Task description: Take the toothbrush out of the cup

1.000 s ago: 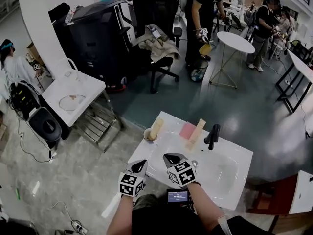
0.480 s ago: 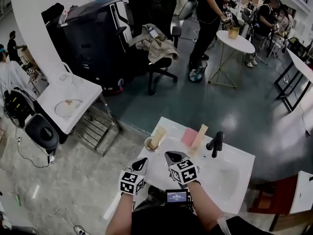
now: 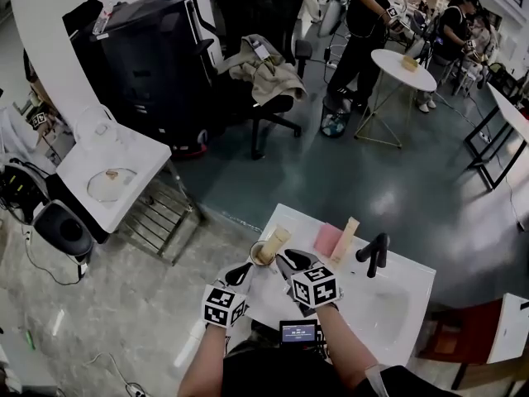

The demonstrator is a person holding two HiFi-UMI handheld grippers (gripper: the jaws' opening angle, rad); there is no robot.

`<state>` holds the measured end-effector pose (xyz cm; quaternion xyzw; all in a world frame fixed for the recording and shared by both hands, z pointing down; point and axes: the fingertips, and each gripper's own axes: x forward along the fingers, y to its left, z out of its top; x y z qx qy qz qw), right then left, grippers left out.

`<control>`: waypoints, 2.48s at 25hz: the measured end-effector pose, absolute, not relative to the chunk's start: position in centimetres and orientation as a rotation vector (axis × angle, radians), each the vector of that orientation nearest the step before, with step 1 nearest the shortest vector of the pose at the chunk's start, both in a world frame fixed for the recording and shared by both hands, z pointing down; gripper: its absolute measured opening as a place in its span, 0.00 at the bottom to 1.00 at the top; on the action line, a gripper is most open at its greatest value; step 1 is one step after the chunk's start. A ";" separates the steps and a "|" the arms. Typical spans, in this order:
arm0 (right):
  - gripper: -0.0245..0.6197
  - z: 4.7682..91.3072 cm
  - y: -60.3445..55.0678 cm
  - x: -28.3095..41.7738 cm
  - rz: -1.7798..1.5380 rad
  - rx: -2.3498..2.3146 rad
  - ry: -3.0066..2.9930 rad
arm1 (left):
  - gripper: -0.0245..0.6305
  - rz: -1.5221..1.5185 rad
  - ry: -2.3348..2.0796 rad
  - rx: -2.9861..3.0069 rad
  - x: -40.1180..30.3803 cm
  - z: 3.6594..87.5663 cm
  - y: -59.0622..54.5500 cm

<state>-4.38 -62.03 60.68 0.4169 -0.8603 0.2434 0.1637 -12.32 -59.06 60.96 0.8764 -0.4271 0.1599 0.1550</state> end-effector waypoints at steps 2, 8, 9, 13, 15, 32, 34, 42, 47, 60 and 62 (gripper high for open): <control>0.24 61.1 -62.5 -4.9 0.705 1.179 -2.455 | 0.05 0.463 -1.219 2.500 -12.7 61.6 -59.3; 0.29 62.4 -63.5 -6.2 0.728 1.163 -2.430 | 0.05 0.475 -1.208 2.470 -13.8 62.6 -59.9; 0.29 62.5 -63.7 -6.4 0.731 1.160 -2.427 | 0.05 0.474 -1.207 2.467 -14.0 62.6 -60.0; 0.28 63.1 -64.1 -6.9 0.723 1.147 -2.415 | 0.05 0.482 -1.213 2.455 -14.6 63.0 -60.2; 0.24 63.5 -64.2 -7.0 0.707 1.143 -2.402 | 0.05 0.490 -1.217 2.446 -14.9 63.5 -60.2; 0.10 61.9 -64.0 -7.4 0.630 1.181 -2.421 | 0.05 0.492 -1.250 2.440 -15.9 62.8 -59.3; 0.10 61.4 -63.9 -7.2 0.627 1.190 -2.434 | 0.05 0.490 -1.256 2.445 -15.7 62.5 -59.1; 0.10 58.8 -63.0 -6.6 0.605 1.209 -2.518 | 0.05 0.471 -1.262 2.466 -14.5 61.4 -58.2; 0.10 56.8 -62.3 -5.7 0.587 1.238 -2.572 | 0.05 0.476 -1.265 2.479 -13.7 60.9 -57.4; 0.10 53.6 -59.7 -2.0 0.562 1.324 -2.657 | 0.05 0.475 -1.268 2.512 -10.9 59.8 -54.7; 0.10 53.8 -59.1 -1.3 0.562 1.328 -2.645 | 0.05 0.475 -1.266 2.514 -10.3 59.8 -54.1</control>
